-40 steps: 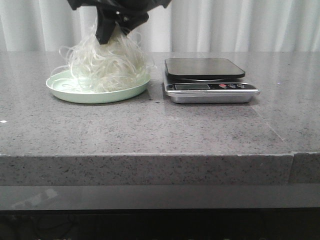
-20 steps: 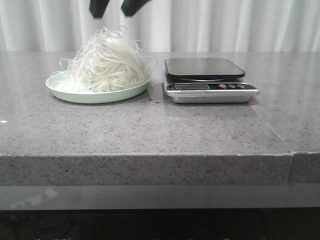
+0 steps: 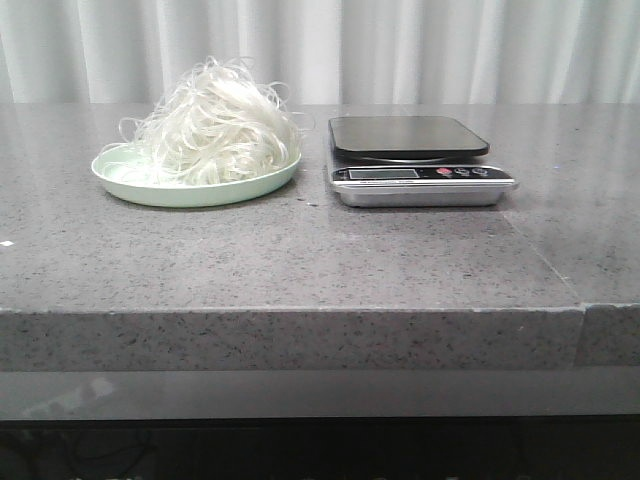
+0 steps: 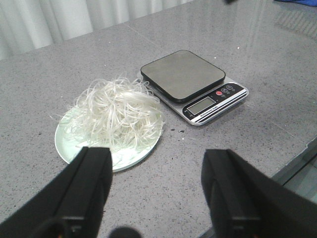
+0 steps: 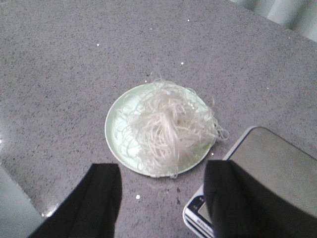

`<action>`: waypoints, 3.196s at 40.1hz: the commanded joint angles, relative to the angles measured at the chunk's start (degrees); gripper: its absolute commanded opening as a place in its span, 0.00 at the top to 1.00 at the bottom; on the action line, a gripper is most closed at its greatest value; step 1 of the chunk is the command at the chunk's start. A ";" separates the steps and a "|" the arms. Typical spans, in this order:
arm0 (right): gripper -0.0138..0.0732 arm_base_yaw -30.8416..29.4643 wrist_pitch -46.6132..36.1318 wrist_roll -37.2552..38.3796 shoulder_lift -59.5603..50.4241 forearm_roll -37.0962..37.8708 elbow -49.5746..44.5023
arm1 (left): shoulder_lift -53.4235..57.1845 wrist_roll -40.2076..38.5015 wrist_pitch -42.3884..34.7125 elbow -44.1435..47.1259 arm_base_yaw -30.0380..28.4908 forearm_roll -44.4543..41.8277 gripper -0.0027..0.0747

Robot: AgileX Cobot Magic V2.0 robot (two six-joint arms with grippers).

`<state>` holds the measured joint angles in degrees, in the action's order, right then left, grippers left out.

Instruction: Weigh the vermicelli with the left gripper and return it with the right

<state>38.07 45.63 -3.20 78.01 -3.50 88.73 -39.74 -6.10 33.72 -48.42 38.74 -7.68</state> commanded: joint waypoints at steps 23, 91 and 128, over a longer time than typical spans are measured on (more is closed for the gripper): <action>0.27 -0.35 -3.80 -0.27 -29.71 0.32 -25.28 | 0.05 -0.67 -3.91 -1.47 0.37 0.25 0.34; 0.66 -0.35 -2.03 0.17 -42.47 0.32 -37.32 | -0.16 -0.67 -4.28 -1.47 0.37 0.25 0.76; 0.66 -0.35 -1.97 0.17 -42.47 0.32 -37.32 | 21.75 -0.67 -17.31 22.85 -21.38 -0.77 0.76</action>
<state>38.07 47.05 -2.74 35.45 -3.50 50.03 -21.20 -6.10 24.61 -28.30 20.54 -8.28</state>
